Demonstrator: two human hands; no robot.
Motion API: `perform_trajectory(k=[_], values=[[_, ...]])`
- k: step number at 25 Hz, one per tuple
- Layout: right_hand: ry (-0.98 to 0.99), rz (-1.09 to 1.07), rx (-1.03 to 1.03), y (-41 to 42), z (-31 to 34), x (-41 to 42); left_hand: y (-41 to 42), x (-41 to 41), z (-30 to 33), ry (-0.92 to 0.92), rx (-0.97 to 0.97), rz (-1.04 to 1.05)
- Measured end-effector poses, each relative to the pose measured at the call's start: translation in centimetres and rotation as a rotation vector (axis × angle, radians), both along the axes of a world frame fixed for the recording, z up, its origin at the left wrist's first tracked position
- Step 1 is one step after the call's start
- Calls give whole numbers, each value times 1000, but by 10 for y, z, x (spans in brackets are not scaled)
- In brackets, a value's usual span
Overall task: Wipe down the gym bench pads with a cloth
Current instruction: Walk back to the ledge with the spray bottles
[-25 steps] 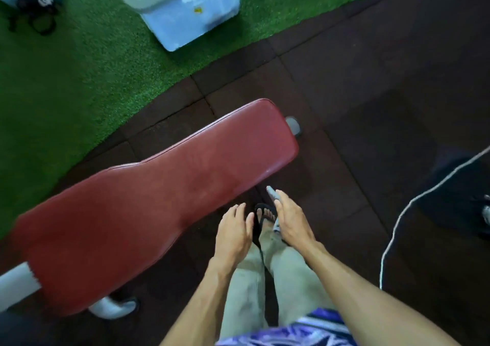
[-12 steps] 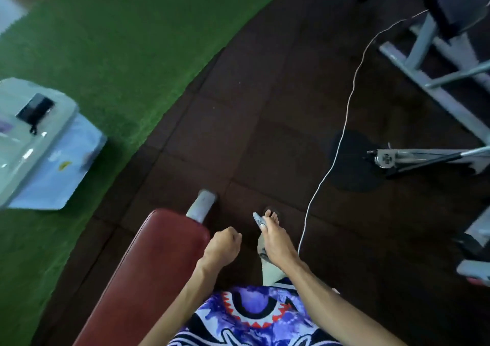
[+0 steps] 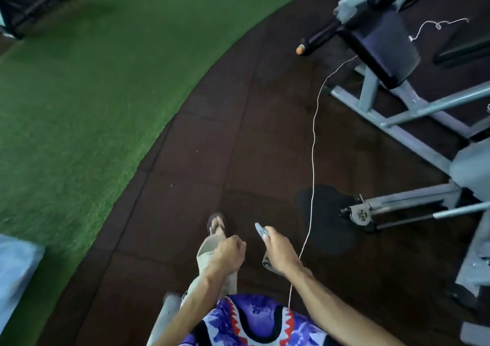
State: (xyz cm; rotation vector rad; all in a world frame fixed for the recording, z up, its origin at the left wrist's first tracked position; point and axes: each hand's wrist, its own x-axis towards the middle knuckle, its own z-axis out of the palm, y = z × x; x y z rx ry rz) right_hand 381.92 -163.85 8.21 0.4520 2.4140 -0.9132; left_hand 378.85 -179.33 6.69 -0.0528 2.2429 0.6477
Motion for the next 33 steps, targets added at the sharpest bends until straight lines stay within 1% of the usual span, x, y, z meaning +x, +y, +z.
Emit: perform_trajectory(k=[3,7,10,12,15,17,23,25,29,30,33], values=[[-7,-6,-11,12,-1,-107,18,-117,5,18,20,-35],[25,-63,-76,34,13,-272,32,-300,29,25,36,-62],[55,-156,-152,51,24,-376,53,-410,45,88,42,-84],[57,-208,-179,69,23,-445,76,-474,46,64,55,-103],[81,-225,-170,113,11,-562,122,-588,37,36,81,-105],[72,-226,-150,151,4,-645,159,-671,26,68,70,-97],[78,-185,-133,262,23,-871,270,-894,38,75,62,-30],[53,-177,-115,290,27,-942,304,-963,43,65,63,-34],[25,-205,-116,333,19,-1075,350,-1104,17,48,35,-99],[9,-227,-111,344,15,-1117,361,-1148,11,51,13,-117],[13,-299,-112,378,13,-1239,391,-1282,9,17,38,-156]])
